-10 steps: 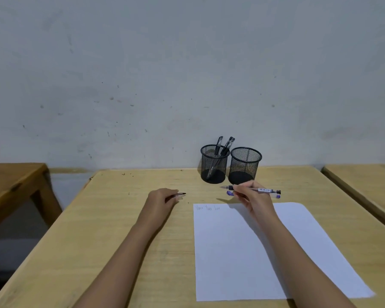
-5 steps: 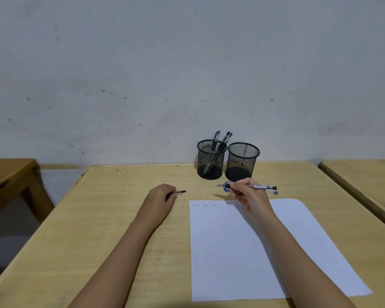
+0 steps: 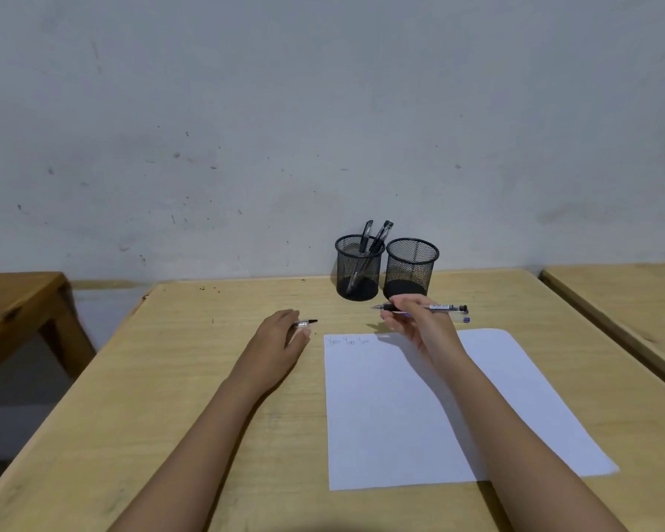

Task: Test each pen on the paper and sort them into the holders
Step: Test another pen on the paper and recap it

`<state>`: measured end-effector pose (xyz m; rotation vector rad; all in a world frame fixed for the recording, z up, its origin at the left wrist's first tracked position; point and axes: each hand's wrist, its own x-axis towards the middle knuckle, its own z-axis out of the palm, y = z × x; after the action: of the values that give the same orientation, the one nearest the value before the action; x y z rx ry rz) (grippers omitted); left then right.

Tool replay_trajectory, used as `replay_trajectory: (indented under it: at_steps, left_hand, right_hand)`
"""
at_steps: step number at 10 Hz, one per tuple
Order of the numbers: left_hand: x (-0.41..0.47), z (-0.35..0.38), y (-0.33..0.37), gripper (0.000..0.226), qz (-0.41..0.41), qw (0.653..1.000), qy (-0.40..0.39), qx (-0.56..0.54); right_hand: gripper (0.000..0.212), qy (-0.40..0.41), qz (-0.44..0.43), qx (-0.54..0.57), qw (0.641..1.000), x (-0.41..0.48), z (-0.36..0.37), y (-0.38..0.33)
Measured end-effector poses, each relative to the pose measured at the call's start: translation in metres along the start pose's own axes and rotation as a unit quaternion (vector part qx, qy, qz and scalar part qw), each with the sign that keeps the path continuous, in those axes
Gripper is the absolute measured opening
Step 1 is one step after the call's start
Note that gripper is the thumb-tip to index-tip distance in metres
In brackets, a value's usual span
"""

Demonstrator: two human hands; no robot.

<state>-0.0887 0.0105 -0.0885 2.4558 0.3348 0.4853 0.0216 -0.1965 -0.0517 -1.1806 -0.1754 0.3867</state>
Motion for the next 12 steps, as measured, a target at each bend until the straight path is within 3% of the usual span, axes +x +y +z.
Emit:
replay_trajectory:
  at_steps: [1, 2, 3, 4, 7, 12]
  left_hand:
    - [-0.018, -0.003, 0.011, 0.056, 0.024, 0.999, -0.043, 0.002]
    - [-0.034, -0.002, 0.023, 0.067, 0.044, 0.991, -0.121, 0.024]
    - [-0.035, 0.005, 0.021, 0.072, 0.052, 0.975, -0.171, 0.133]
    - [-0.035, 0.01, 0.017, 0.075, 0.043, 0.968, -0.188, 0.159]
    - [-0.033, 0.012, 0.017, 0.074, 0.037, 0.967, -0.191, 0.164]
    - [-0.033, 0.01, 0.018, 0.075, 0.036, 0.967, -0.188, 0.168]
  right_hand:
    - [0.008, -0.004, -0.011, -0.067, 0.998, 0.001, 0.004, 0.002]
    - [0.023, 0.014, -0.042, -0.154, 0.987, 0.008, 0.012, 0.008]
    - [0.033, 0.024, -0.046, -0.183, 0.982, 0.012, 0.019, 0.013]
    - [0.036, 0.041, -0.054, -0.219, 0.973, 0.018, 0.02, 0.018]
    - [0.04, 0.048, -0.097, -0.235, 0.966, 0.025, 0.021, 0.031]
    - [0.039, 0.043, -0.085, -0.254, 0.962, 0.037, 0.014, 0.033]
